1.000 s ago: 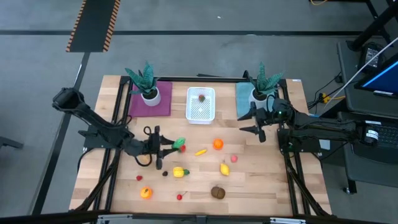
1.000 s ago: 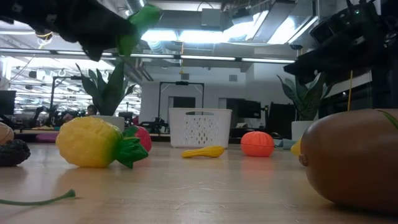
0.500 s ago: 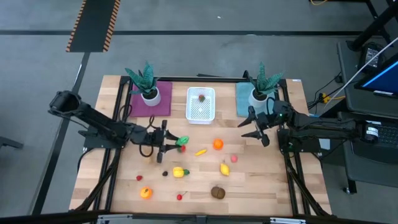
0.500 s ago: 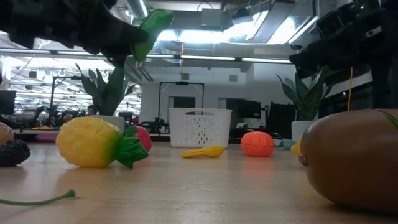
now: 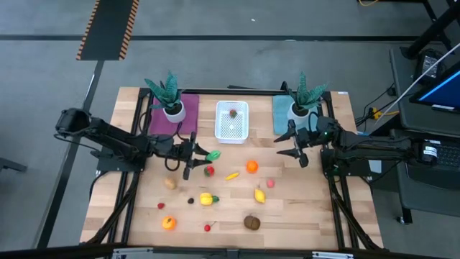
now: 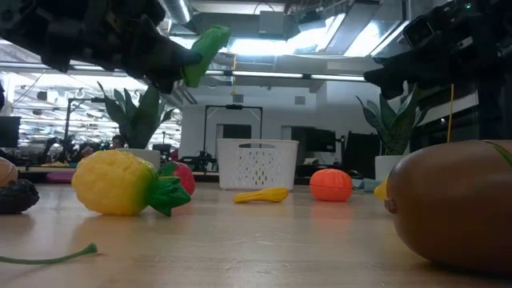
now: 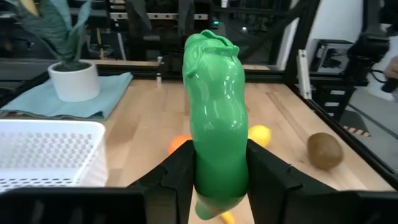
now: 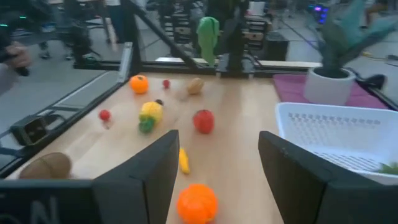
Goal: Pick and placing Produce into tupperware
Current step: Put the green eggplant into the white bin
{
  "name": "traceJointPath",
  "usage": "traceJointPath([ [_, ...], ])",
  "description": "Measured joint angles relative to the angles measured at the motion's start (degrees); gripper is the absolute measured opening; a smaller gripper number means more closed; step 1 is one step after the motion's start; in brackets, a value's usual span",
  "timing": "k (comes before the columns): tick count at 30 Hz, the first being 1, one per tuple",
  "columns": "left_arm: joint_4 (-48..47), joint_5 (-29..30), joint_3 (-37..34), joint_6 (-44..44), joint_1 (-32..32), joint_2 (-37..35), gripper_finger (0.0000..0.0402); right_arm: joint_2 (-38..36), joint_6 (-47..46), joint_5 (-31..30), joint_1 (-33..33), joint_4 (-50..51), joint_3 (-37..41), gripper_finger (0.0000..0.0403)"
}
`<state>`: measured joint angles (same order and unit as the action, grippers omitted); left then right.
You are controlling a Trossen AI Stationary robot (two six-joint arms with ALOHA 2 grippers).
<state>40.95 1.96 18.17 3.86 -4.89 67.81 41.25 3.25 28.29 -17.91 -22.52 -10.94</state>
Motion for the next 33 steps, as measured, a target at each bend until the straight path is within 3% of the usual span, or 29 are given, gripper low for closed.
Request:
traceJointPath([
  [10, 0.00, 0.28, 0.00, 0.00, 8.46, 0.00, 0.0126, 0.00, -0.07, -7.00, -0.02, 0.04, 0.00, 0.0223],
  [19, 0.00, 0.31, 0.00, 0.37, 14.34, 0.00, 0.0107, 0.00, -0.02, -15.35, -0.02, 0.02, 0.00, 0.0223],
  [23, 0.02, 0.43, 0.00, 0.37, 16.05, 0.00, 0.0123, 0.00, -0.01, -19.43, -0.02, 0.02, 0.00, 0.0223],
  [27, 0.00, 0.42, 0.00, 0.39, 17.57, 0.00, 0.0133, 0.00, -0.07, -21.16, -0.02, 0.00, 0.00, 0.0223],
  [33, 0.06, 0.40, 0.00, 0.15, 19.58, 0.22, 0.0115, 0.00, -0.07, -21.33, -0.02, -0.02, 0.00, 0.0223],
])
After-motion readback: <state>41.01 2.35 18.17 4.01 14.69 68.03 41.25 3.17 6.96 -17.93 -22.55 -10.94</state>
